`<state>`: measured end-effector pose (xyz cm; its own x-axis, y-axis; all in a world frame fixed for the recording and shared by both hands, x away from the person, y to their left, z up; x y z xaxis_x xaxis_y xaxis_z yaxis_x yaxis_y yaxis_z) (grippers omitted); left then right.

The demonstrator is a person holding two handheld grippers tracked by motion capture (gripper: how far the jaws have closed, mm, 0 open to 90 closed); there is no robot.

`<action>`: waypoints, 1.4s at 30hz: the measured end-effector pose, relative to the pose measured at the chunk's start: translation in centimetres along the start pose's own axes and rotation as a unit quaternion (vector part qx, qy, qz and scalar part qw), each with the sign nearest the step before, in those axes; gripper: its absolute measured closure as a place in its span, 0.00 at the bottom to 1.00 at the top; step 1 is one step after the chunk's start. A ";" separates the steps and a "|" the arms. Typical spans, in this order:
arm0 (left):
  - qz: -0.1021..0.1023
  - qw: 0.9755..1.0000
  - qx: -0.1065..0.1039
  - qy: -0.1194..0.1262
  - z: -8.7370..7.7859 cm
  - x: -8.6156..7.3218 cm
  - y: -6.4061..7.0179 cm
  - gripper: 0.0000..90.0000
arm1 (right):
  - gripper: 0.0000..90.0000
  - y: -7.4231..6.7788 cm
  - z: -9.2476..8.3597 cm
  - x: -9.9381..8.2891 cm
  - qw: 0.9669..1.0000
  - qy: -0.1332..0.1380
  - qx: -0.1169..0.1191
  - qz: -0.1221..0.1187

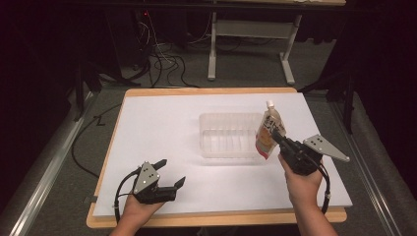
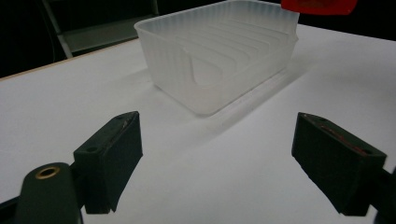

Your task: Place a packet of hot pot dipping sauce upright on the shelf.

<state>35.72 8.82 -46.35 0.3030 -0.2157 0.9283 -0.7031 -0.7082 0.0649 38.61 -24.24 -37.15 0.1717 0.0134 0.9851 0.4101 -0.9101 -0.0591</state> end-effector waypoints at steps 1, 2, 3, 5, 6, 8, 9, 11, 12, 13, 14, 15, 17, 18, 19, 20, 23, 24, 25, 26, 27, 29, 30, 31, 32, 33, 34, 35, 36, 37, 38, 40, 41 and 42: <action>0.000 1.000 0.000 0.000 0.0 0.0 0.0 0.18 | 1.00 -0.2 0.2 0.0 1.000 -0.001 0.001 0.000; 0.000 1.000 0.000 0.000 0.0 0.0 0.0 0.18 | 1.00 -0.3 0.4 0.0 1.000 -0.002 0.003 -0.002; 0.000 1.000 0.000 0.000 0.0 0.0 0.0 0.18 | 1.00 -0.5 0.7 0.0 1.000 -0.002 0.004 -0.001; 0.000 1.000 -0.001 0.000 0.0 0.0 0.0 0.18 | 1.00 -0.9 1.2 0.0 1.000 -0.005 0.006 -0.001; 0.000 1.000 -0.001 0.001 0.0 0.0 0.0 0.18 | 1.00 -1.1 1.4 0.0 1.000 -0.005 0.007 -0.001; 0.001 1.000 -0.002 0.000 0.0 0.0 0.0 0.18 | 1.00 -1.5 1.9 -0.1 1.000 -0.008 0.009 -0.002; 0.001 1.000 -0.002 0.000 0.0 0.0 0.0 0.18 | 1.00 -1.7 2.2 -0.1 1.000 -0.010 0.009 -0.002; 0.001 1.000 -0.002 0.000 0.0 0.0 -0.1 0.18 | 1.00 -2.0 2.6 -0.2 1.000 -0.011 0.010 -0.003; 0.000 1.000 -0.002 0.001 0.0 0.0 -0.1 0.18 | 1.00 -2.1 2.9 -0.2 1.000 -0.011 0.011 -0.004; 0.000 1.000 -0.002 0.000 -0.1 0.0 -0.1 0.18 | 1.00 -2.3 3.1 -0.3 1.000 -0.013 0.012 -0.004; 0.000 1.000 -0.002 0.000 -0.1 0.0 -0.1 0.18 | 1.00 -2.4 3.3 -0.4 1.000 -0.014 0.013 -0.003; 0.000 1.000 -0.002 0.001 -0.1 0.0 -0.2 0.18 | 1.00 -2.5 3.5 -0.4 1.000 -0.015 0.013 -0.004; -0.001 1.000 0.000 0.002 -0.1 0.0 -0.2 0.18 | 1.00 -2.8 3.9 -0.5 1.000 -0.017 0.015 -0.004; -0.002 1.000 0.000 0.002 -0.1 0.0 -0.2 0.18 | 1.00 -2.9 4.0 -0.6 1.000 -0.018 0.014 -0.003; -0.002 1.000 -0.001 0.003 -0.1 0.0 -0.3 0.18 | 1.00 -3.0 4.2 -0.6 1.000 -0.019 0.015 -0.002; -0.002 1.000 -0.001 0.003 -0.1 0.0 -0.3 0.18 | 1.00 -3.2 4.4 -0.7 1.000 -0.020 0.017 -0.001; -0.002 1.000 -0.002 0.004 -0.1 0.0 -0.2 0.18 | 1.00 -3.5 4.8 -0.8 1.000 -0.022 0.017 -0.002; -0.002 1.000 -0.002 0.004 -0.1 0.1 -0.2 0.18 | 1.00 -3.6 5.0 -0.9 1.000 -0.024 0.017 -0.002; -0.002 1.000 -0.002 0.004 -0.1 0.1 -0.2 0.18 | 1.00 -3.6 5.1 -1.0 1.000 -0.025 0.016 -0.003; -0.002 1.000 -0.002 0.004 -0.1 0.1 -0.2 0.18 | 1.00 -3.6 5.2 -1.0 1.000 -0.026 0.016 -0.002; -0.002 1.000 -0.002 0.004 -0.1 0.1 -0.2 0.18 | 1.00 -3.7 5.3 -1.1 0.999 -0.028 0.017 -0.002; -0.002 1.000 -0.003 0.003 -0.1 0.0 -0.2 0.18 | 1.00 -3.8 5.6 -1.3 0.999 -0.030 0.016 -0.003; -0.002 1.000 -0.003 0.003 -0.1 0.0 -0.2 0.18 | 1.00 -3.8 5.7 -1.3 0.999 -0.032 0.016 -0.001; -0.002 1.000 -0.004 0.002 -0.1 0.0 -0.2 0.18 | 1.00 -3.8 5.7 -1.4 0.999 -0.033 0.016 -0.002; -0.002 1.000 -0.005 0.001 -0.1 0.0 -0.2 0.18 | 1.00 -3.8 5.8 -1.5 0.999 -0.034 0.016 -0.001; -0.002 1.000 -0.005 0.001 -0.1 0.0 -0.2 0.18 | 1.00 -3.9 5.9 -1.5 0.999 -0.035 0.016 -0.001; -0.001 1.000 -0.005 0.000 -0.1 0.0 -0.2 0.18 | 1.00 -3.9 6.0 -1.6 0.999 -0.036 0.015 -0.001; -0.002 1.000 -0.006 0.001 -0.1 0.0 -0.2 0.18 | 1.00 -3.9 6.1 -1.6 0.999 -0.037 0.014 -0.001; -0.002 1.000 -0.006 0.001 -0.1 0.0 -0.2 0.18 | 1.00 -3.9 6.2 -1.7 0.999 -0.037 0.015 -0.003; -0.002 1.000 -0.006 0.001 -0.1 0.0 -0.2 0.18 | 1.00 -3.9 6.3 -1.7 0.999 -0.038 0.014 -0.002; -0.002 1.000 -0.006 0.001 -0.1 0.0 -0.2 0.18 | 1.00 -3.9 6.4 -1.7 0.999 -0.040 0.013 -0.003; -0.002 1.000 -0.006 0.001 -0.1 0.0 -0.2 0.18 | 1.00 -3.9 6.6 -1.8 0.999 -0.041 0.013 -0.003; -0.002 1.000 -0.006 0.001 -0.1 0.0 -0.2 0.18 | 1.00 -3.9 6.7 -1.8 0.999 -0.042 0.012 -0.002; -0.002 1.000 -0.006 0.001 -0.1 0.0 -0.2 0.18 | 1.00 -3.9 6.8 -1.9 0.999 -0.042 0.011 -0.003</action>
Point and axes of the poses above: each handheld gripper's, and its own axes: z roughly forward along the jaws, x roughly out of its top, y roughly to its right, the point moved 8 cm from there along z, roughly forward along the jaws, and after that the axes turned 5 degrees about -z, right-handed, at the moved point
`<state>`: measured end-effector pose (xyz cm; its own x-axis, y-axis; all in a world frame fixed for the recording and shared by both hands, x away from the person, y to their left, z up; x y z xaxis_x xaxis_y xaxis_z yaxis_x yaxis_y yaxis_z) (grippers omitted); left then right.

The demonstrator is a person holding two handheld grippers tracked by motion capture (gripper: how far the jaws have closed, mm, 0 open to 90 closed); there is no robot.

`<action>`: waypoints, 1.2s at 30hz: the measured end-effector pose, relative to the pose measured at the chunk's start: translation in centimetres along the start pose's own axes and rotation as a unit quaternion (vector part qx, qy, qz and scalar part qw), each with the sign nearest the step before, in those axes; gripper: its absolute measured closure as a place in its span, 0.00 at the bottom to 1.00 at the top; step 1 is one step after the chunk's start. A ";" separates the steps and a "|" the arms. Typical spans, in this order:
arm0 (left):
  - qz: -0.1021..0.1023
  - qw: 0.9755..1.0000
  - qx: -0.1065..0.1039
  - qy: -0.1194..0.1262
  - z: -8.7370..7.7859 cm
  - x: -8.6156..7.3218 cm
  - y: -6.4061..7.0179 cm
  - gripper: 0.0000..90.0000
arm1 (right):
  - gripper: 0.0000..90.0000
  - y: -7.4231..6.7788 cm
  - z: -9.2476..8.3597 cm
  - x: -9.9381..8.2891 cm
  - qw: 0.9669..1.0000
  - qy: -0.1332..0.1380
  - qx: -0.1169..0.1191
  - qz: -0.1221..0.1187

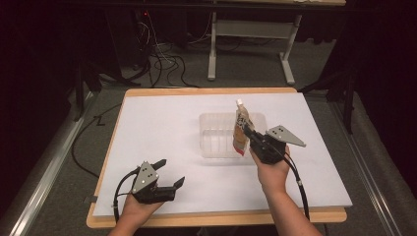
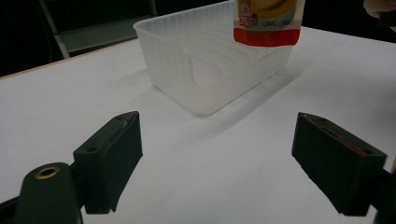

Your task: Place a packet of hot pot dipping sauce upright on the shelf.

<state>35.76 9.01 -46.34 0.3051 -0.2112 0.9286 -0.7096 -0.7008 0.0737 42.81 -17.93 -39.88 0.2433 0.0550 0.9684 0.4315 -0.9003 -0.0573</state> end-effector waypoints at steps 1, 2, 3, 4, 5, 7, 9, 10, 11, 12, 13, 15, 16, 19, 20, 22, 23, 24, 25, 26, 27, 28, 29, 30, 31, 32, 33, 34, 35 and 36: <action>0.000 1.000 0.000 0.000 0.0 0.0 0.0 0.18 | 1.00 0.0 0.1 0.0 1.000 0.001 0.000 0.000; 0.000 1.000 0.000 0.000 0.0 0.0 0.0 0.18 | 1.00 0.1 0.2 0.0 1.000 0.000 -0.003 0.001; 0.000 1.000 -0.001 0.000 0.0 0.0 0.0 0.18 | 1.00 0.1 0.3 0.0 1.000 0.000 -0.001 0.000; 0.000 1.000 0.000 0.001 0.0 0.0 0.0 0.18 | 1.00 0.1 0.4 0.1 1.000 0.000 -0.002 0.001; 0.000 1.000 -0.001 0.001 0.0 0.0 0.0 0.18 | 1.00 0.1 0.5 0.1 1.000 0.000 -0.002 0.001; 0.000 1.000 0.000 0.002 0.0 0.0 0.0 0.18 | 1.00 0.1 0.8 0.1 1.000 -0.002 -0.003 0.001; 0.000 1.000 0.000 0.002 0.0 0.0 0.0 0.18 | 1.00 0.2 1.0 0.2 1.000 -0.003 -0.003 -0.001; 0.000 1.000 0.000 0.002 0.0 0.0 0.0 0.18 | 1.00 0.2 1.1 0.2 1.000 -0.004 -0.005 -0.001; 0.000 1.000 0.000 0.002 0.0 0.0 0.0 0.18 | 1.00 0.2 1.3 0.2 1.000 -0.006 -0.005 0.000; 0.000 1.000 0.000 0.002 0.0 0.0 0.0 0.18 | 1.00 0.3 1.4 0.2 1.000 -0.006 -0.007 -0.001; 0.000 1.000 -0.001 0.002 0.0 0.0 0.0 0.18 | 1.00 0.5 1.5 0.2 1.000 -0.007 -0.007 0.000; 0.000 1.000 -0.001 0.002 0.0 0.0 0.0 0.18 | 1.00 0.7 1.8 0.2 1.000 -0.007 -0.009 0.005; 0.000 1.000 -0.002 0.002 0.0 0.0 0.0 0.18 | 1.00 0.8 2.0 0.2 1.000 -0.007 -0.010 0.006; 0.000 1.000 -0.002 0.002 0.0 0.0 0.0 0.18 | 1.00 1.1 2.4 0.3 1.000 -0.008 -0.014 0.009; 0.000 1.000 -0.002 0.001 0.0 0.0 0.0 0.18 | 1.00 1.2 2.5 0.3 1.000 -0.008 -0.014 0.009; 0.000 1.000 -0.003 0.001 0.0 0.0 0.0 0.18 | 1.00 1.3 2.8 0.3 1.000 -0.010 -0.017 0.008; 0.000 1.000 -0.003 0.001 0.0 0.0 0.0 0.18 | 1.00 1.3 3.0 0.3 1.000 -0.012 -0.019 0.009; 0.001 1.000 -0.003 0.001 0.0 0.0 0.0 0.18 | 1.00 1.4 3.1 0.2 1.000 -0.013 -0.019 0.009; 0.001 1.000 -0.003 0.001 0.0 0.0 0.0 0.18 | 1.00 1.5 3.3 0.2 1.000 -0.014 -0.021 0.008; 0.001 1.000 -0.004 0.001 0.0 0.0 0.0 0.18 | 1.00 1.5 3.4 0.1 1.000 -0.014 -0.021 0.007; 0.001 1.000 -0.004 0.001 0.0 0.0 0.0 0.18 | 1.00 1.5 3.6 0.1 1.000 -0.015 -0.021 0.007; 0.001 1.000 -0.004 0.001 0.1 0.0 0.0 0.18 | 1.00 1.5 3.7 0.1 1.000 -0.015 -0.022 0.007; 0.001 1.000 -0.004 0.000 0.1 0.0 0.1 0.18 | 1.00 1.6 3.9 0.0 1.000 -0.016 -0.024 0.005; 0.001 1.000 -0.005 0.001 0.1 0.0 0.1 0.18 | 1.00 1.7 4.1 0.0 0.999 -0.018 -0.026 0.005; 0.001 1.000 -0.005 0.001 0.1 0.0 0.1 0.18 | 1.00 1.7 4.2 0.0 0.999 -0.019 -0.027 0.007; 0.001 1.000 -0.005 0.001 0.1 0.0 0.1 0.18 | 1.00 1.8 4.3 0.0 0.999 -0.018 -0.028 0.007; 0.001 1.000 -0.005 0.001 0.1 0.0 0.1 0.18 | 1.00 1.9 4.5 0.0 0.999 -0.018 -0.029 0.007; 0.001 1.000 -0.005 0.000 0.1 0.0 0.1 0.18 | 1.00 2.0 4.6 -0.1 0.999 -0.017 -0.029 0.008; 0.000 1.000 -0.005 0.000 0.1 0.0 0.1 0.18 | 1.00 2.1 4.7 -0.1 0.999 -0.017 -0.031 0.008; 0.001 1.000 -0.005 0.001 0.1 0.0 0.1 0.18 | 1.00 2.1 4.8 -0.1 0.999 -0.017 -0.032 0.008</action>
Point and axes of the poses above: each handheld gripper's, and its own axes: z roughly forward along the jaws, x roughly out of its top, y roughly to its right, the point moved 8 cm from there along z, roughly forward along the jaws, and after that the axes turned 5 degrees about -z, right-handed, at the moved point
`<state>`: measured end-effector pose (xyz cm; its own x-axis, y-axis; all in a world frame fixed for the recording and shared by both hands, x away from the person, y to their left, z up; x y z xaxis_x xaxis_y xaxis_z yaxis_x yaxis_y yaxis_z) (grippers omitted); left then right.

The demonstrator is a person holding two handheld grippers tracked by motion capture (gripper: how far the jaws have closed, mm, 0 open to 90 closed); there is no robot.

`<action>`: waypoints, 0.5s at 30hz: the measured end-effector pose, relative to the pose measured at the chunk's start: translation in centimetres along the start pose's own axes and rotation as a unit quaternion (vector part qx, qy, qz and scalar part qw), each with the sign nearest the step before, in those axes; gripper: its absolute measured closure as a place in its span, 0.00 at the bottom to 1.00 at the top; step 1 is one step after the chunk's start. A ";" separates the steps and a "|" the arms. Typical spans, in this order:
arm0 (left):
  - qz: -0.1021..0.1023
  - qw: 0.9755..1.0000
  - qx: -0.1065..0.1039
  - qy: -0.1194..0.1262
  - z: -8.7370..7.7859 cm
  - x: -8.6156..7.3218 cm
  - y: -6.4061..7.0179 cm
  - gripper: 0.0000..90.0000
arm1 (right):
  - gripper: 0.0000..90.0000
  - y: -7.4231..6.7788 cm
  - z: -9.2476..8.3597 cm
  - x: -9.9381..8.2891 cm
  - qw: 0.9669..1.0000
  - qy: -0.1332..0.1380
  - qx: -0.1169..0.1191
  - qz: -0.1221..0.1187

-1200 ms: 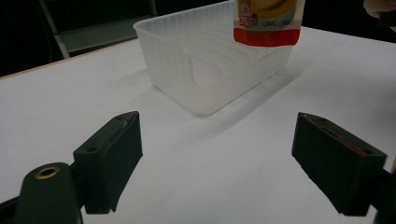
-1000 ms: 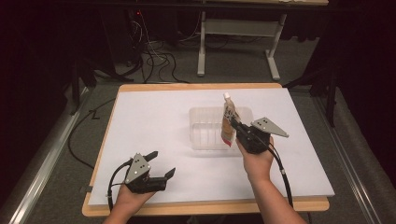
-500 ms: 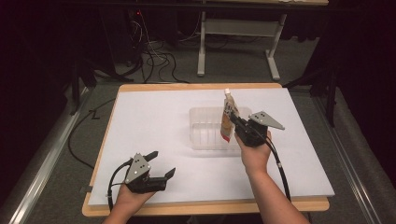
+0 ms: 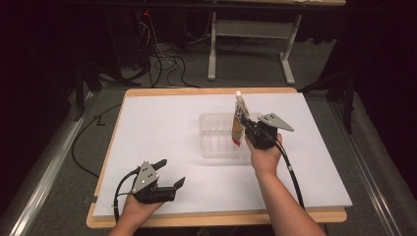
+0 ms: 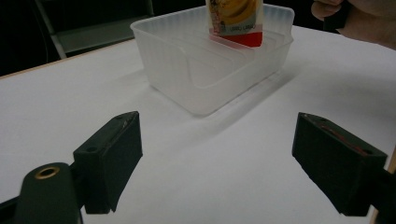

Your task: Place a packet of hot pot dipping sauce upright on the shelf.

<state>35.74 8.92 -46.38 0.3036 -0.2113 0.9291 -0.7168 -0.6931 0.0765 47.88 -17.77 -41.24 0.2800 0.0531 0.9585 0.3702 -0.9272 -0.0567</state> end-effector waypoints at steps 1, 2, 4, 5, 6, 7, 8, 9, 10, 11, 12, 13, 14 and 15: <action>0.000 1.000 0.000 0.000 0.0 0.0 0.0 0.18 | 1.00 0.0 0.1 0.0 1.000 0.001 0.000 0.000; 0.000 1.000 0.000 0.001 0.0 0.0 0.0 0.18 | 1.00 0.0 0.2 0.0 1.000 0.002 -0.002 -0.001; 0.000 1.000 -0.001 0.000 0.0 0.0 0.0 0.18 | 1.00 0.0 0.4 -0.1 1.000 0.003 -0.003 -0.007; 0.000 1.000 -0.002 -0.001 0.0 0.0 0.0 0.18 | 1.00 0.0 0.5 -0.2 1.000 0.003 -0.002 -0.008; 0.001 1.000 -0.002 -0.002 0.0 0.0 0.0 0.18 | 1.00 0.0 0.6 -0.3 1.000 0.003 -0.003 -0.010; 0.001 1.000 -0.003 -0.003 0.1 -0.1 0.0 0.18 | 1.00 0.0 0.7 -0.4 1.000 0.001 -0.003 -0.009; 0.001 1.000 -0.003 -0.002 0.1 -0.1 0.1 0.18 | 1.00 -0.1 0.8 -0.5 1.000 0.000 -0.004 -0.009; 0.001 1.000 -0.003 -0.002 0.1 -0.1 0.1 0.18 | 1.00 -0.1 0.9 -0.5 1.000 0.000 -0.003 -0.010; 0.002 1.000 -0.003 -0.003 0.1 -0.1 0.1 0.18 | 1.00 -0.1 0.9 -0.6 1.000 0.000 -0.003 -0.009; 0.002 1.000 -0.003 -0.003 0.1 -0.1 0.1 0.18 | 1.00 -0.1 1.0 -0.7 1.000 -0.001 -0.005 -0.009; 0.002 1.000 -0.003 -0.003 0.1 -0.1 0.0 0.18 | 1.00 -0.2 1.1 -0.8 1.000 -0.001 -0.003 -0.011; 0.001 1.000 -0.003 -0.003 0.1 -0.1 0.0 0.18 | 1.00 -0.2 1.2 -0.8 1.000 -0.002 -0.004 -0.012; 0.001 1.000 -0.004 -0.003 0.1 -0.1 0.0 0.18 | 1.00 -0.2 1.2 -0.9 1.000 -0.003 -0.004 -0.013; 0.001 1.000 -0.004 -0.003 0.2 -0.1 0.1 0.18 | 1.00 -0.3 1.3 -1.0 1.000 -0.003 -0.003 -0.015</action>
Point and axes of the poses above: each handheld gripper's, and its own axes: z roughly forward along the jaws, x roughly out of its top, y roughly to its right, the point moved 8 cm from there along z, roughly forward along the jaws, and after that the axes turned 5 degrees about -z, right-handed, at the moved point
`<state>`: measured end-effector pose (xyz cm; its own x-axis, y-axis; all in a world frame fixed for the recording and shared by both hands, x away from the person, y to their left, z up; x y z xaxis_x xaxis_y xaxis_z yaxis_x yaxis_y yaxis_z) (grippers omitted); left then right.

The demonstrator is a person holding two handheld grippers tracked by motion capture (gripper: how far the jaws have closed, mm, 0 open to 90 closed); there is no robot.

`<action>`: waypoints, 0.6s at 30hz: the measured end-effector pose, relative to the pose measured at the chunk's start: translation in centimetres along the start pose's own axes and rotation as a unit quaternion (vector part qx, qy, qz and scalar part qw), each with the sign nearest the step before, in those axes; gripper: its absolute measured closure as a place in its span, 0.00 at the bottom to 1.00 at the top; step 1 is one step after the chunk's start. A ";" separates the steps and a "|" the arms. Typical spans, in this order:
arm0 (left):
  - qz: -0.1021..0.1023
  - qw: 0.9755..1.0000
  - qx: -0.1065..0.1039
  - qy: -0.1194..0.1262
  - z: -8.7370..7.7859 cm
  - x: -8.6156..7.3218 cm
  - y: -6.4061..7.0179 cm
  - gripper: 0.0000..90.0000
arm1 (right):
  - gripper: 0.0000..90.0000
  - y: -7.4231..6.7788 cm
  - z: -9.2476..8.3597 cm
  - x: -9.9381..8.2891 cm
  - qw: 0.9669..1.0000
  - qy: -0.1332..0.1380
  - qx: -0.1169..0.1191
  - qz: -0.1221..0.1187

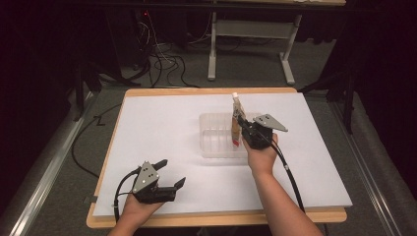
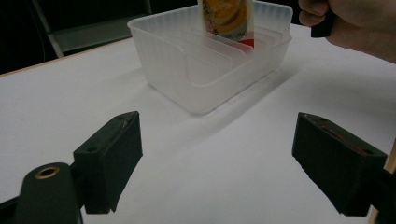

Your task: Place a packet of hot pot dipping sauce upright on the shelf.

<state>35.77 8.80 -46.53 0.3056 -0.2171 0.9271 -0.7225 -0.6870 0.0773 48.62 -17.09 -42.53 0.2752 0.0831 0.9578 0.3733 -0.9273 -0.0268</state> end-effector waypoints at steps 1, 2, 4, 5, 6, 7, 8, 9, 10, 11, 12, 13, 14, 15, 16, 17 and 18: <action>0.000 1.000 -0.001 0.000 0.0 0.0 0.0 0.18 | 1.00 -0.1 0.0 -0.1 1.000 0.000 0.000 0.000; 0.000 1.000 -0.001 0.000 0.0 0.0 0.0 0.18 | 1.00 -0.1 0.1 -0.1 1.000 0.001 0.001 -0.001; 0.000 1.000 -0.002 0.001 0.0 0.0 0.1 0.18 | 1.00 -0.2 0.1 -0.3 1.000 0.001 0.000 -0.003; 0.000 1.000 -0.002 0.001 0.0 0.0 0.1 0.18 | 1.00 -0.3 0.1 -0.4 1.000 0.001 0.001 -0.003; -0.001 1.000 -0.002 0.001 0.0 0.0 0.1 0.18 | 1.00 -0.3 0.1 -0.6 1.000 0.000 0.001 -0.001; 0.000 1.000 -0.003 0.001 0.0 0.0 0.1 0.18 | 1.00 -0.4 0.2 -0.8 1.000 -0.002 0.001 -0.003; -0.001 1.000 -0.003 0.001 0.0 0.0 0.1 0.18 | 1.00 -0.4 0.2 -0.9 1.000 -0.004 0.001 -0.004; -0.001 1.000 -0.003 0.001 0.0 0.0 0.1 0.18 | 1.00 -0.4 0.2 -1.1 1.000 -0.004 0.002 -0.003; -0.001 1.000 -0.003 0.001 0.0 0.0 0.1 0.18 | 1.00 -0.4 0.3 -1.3 1.000 -0.007 0.001 -0.003; -0.001 1.000 -0.003 0.001 0.0 0.0 0.1 0.18 | 1.00 -0.5 0.3 -1.5 1.000 -0.008 0.001 -0.004; 0.000 1.000 -0.003 0.001 0.0 0.0 0.1 0.18 | 1.00 -0.5 0.3 -1.6 1.000 -0.009 0.002 -0.004; 0.000 1.000 -0.003 0.001 0.0 0.0 0.1 0.18 | 1.00 -0.5 0.3 -1.8 1.000 -0.010 0.003 -0.004; 0.000 1.000 -0.004 0.000 0.0 0.0 0.1 0.18 | 1.00 -0.5 0.3 -1.9 1.000 -0.012 0.002 -0.006; 0.000 1.000 -0.004 -0.001 0.0 0.0 0.1 0.18 | 1.00 -0.5 0.2 -2.1 1.000 -0.013 0.002 -0.007; 0.000 1.000 -0.003 0.000 0.1 0.0 0.1 0.18 | 1.00 -0.5 0.2 -2.2 1.000 -0.014 0.003 -0.007; 0.000 1.000 -0.003 0.000 0.1 0.0 0.1 0.18 | 1.00 -0.5 0.0 -2.3 1.000 -0.012 0.003 -0.009; 0.000 1.000 -0.004 0.000 0.1 0.0 0.1 0.18 | 1.00 -0.5 0.0 -2.4 1.000 -0.013 0.003 -0.008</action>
<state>35.73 8.65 -46.56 0.3058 -0.2181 0.9268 -0.7272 -0.6819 0.0795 47.73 -16.81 -44.77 0.2916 0.1069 0.9506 0.3835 -0.9234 -0.0138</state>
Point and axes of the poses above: each handheld gripper's, and its own axes: z roughly forward along the jaws, x roughly out of its top, y roughly to its right, the point moved 8 cm from there along z, roughly forward along the jaws, and after that the axes turned 5 degrees about -z, right-handed, at the moved point
